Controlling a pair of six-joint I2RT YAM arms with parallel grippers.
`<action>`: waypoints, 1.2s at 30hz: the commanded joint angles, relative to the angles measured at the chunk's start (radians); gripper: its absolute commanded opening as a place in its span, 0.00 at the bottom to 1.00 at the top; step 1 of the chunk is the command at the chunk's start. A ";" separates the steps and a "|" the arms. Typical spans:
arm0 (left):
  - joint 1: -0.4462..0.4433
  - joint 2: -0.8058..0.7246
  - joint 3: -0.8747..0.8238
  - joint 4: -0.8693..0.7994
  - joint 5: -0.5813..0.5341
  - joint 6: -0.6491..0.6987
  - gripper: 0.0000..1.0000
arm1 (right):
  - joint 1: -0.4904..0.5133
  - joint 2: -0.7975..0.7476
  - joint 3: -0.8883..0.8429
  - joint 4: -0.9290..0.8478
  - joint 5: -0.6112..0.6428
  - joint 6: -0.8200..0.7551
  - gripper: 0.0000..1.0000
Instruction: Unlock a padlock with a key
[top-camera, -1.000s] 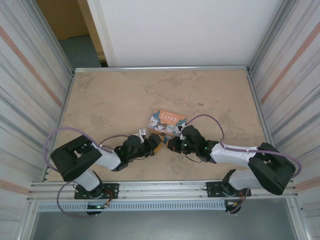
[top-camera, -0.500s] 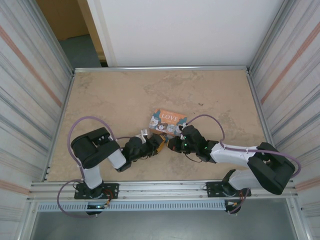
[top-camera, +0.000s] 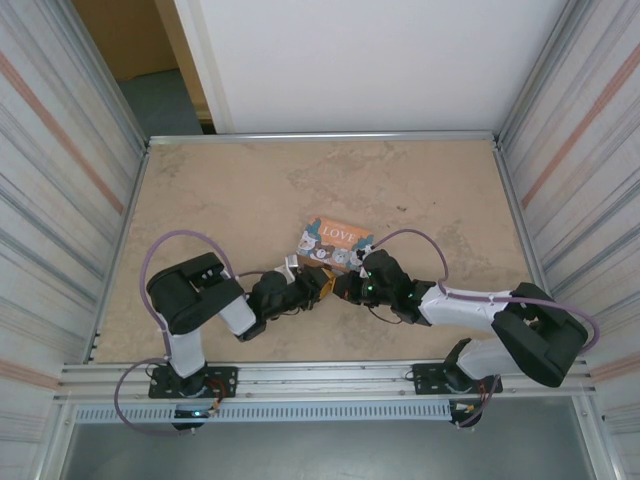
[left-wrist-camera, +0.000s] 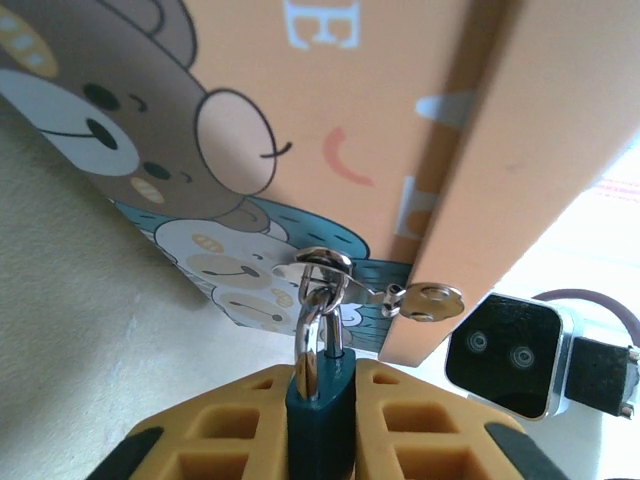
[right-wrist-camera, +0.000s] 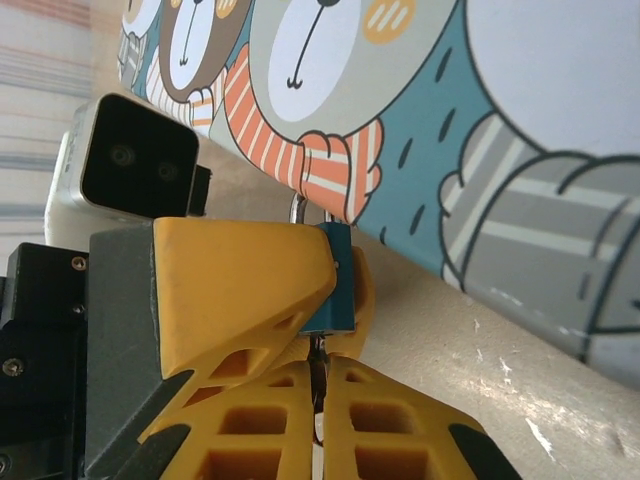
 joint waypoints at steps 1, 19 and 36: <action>-0.005 0.005 -0.003 0.020 -0.003 0.013 0.10 | -0.006 -0.040 -0.008 0.047 0.003 0.006 0.14; -0.009 -0.125 0.001 -0.138 0.022 0.007 0.00 | -0.052 -0.490 -0.008 -0.393 0.149 -0.317 0.54; -0.012 -0.515 0.052 -0.773 -0.027 0.048 0.00 | -0.087 -0.786 -0.092 -0.262 0.208 -0.632 0.99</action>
